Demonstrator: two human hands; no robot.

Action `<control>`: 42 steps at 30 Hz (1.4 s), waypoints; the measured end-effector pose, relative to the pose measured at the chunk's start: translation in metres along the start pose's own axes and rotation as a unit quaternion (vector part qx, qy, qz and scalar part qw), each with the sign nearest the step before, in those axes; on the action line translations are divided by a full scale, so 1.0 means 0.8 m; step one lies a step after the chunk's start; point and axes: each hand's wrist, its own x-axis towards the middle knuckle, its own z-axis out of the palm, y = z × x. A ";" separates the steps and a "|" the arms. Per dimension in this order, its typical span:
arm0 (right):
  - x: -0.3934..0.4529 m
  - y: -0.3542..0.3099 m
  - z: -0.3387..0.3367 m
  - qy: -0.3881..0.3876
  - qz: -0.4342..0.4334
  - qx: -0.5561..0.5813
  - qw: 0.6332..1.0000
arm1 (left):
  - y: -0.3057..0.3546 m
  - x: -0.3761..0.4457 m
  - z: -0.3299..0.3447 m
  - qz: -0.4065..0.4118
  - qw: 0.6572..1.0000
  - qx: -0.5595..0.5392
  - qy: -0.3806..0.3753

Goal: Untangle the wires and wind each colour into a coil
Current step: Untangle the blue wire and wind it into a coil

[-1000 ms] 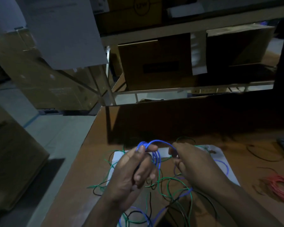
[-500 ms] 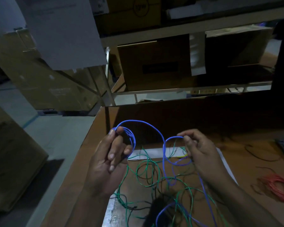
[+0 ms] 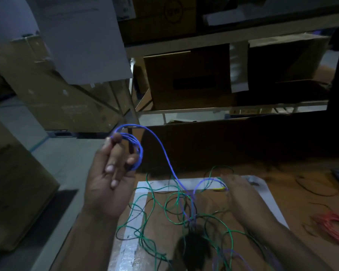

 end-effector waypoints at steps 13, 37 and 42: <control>-0.007 -0.113 -0.029 -0.093 -0.084 0.382 0.916 | -0.064 -0.037 0.031 -0.139 0.989 -0.041 -0.032; -0.024 -0.057 -0.026 -0.031 -0.145 0.095 0.984 | -0.045 -0.023 0.028 -0.067 0.986 0.144 -0.059; -0.031 -0.064 -0.026 -0.085 -0.189 0.072 0.976 | -0.049 -0.014 0.010 0.007 0.984 0.170 -0.043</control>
